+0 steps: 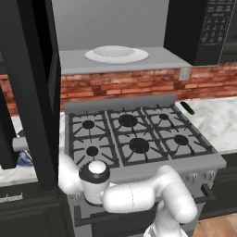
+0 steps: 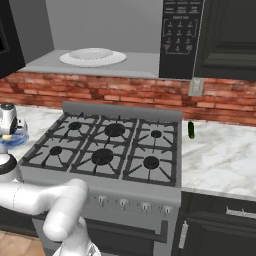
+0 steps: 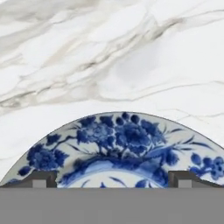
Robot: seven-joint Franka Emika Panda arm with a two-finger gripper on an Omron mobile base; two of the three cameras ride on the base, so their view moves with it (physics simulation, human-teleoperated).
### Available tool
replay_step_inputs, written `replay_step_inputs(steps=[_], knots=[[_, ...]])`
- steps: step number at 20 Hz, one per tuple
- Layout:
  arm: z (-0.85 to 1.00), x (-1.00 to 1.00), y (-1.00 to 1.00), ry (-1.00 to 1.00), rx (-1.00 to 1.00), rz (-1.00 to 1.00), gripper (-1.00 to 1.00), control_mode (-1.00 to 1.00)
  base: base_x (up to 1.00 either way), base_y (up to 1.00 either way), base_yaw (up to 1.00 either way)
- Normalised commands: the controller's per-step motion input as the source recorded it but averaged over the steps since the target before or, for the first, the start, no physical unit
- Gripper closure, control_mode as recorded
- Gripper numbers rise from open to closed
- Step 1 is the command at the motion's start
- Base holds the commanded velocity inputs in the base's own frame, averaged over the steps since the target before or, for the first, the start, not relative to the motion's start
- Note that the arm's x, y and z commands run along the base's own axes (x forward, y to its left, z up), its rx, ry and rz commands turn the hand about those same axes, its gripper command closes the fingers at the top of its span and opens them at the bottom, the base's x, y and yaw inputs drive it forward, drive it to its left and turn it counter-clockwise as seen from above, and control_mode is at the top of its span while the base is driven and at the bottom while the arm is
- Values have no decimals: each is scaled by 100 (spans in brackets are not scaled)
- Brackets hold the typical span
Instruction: Pick the egg from the counter and place it in the microwave.
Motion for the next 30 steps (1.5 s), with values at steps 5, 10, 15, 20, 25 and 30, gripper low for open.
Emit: replay_step_inputs(steps=[5,10,15,20,25,30], knots=[[-47,-43,31,10,0,-3,-100,-100,0,0,0],[-44,-74,38,2,0,-1,-100,-100,0,0,0],[-55,-43,14,0,0,-1,-100,-100,0,0,0],[-53,-2,0,0,0,-3,-100,-100,0,0,0],[-58,-39,0,5,0,-6,100,-100,0,0,0],[-69,-26,0,8,0,-7,100,-100,0,0,0]])
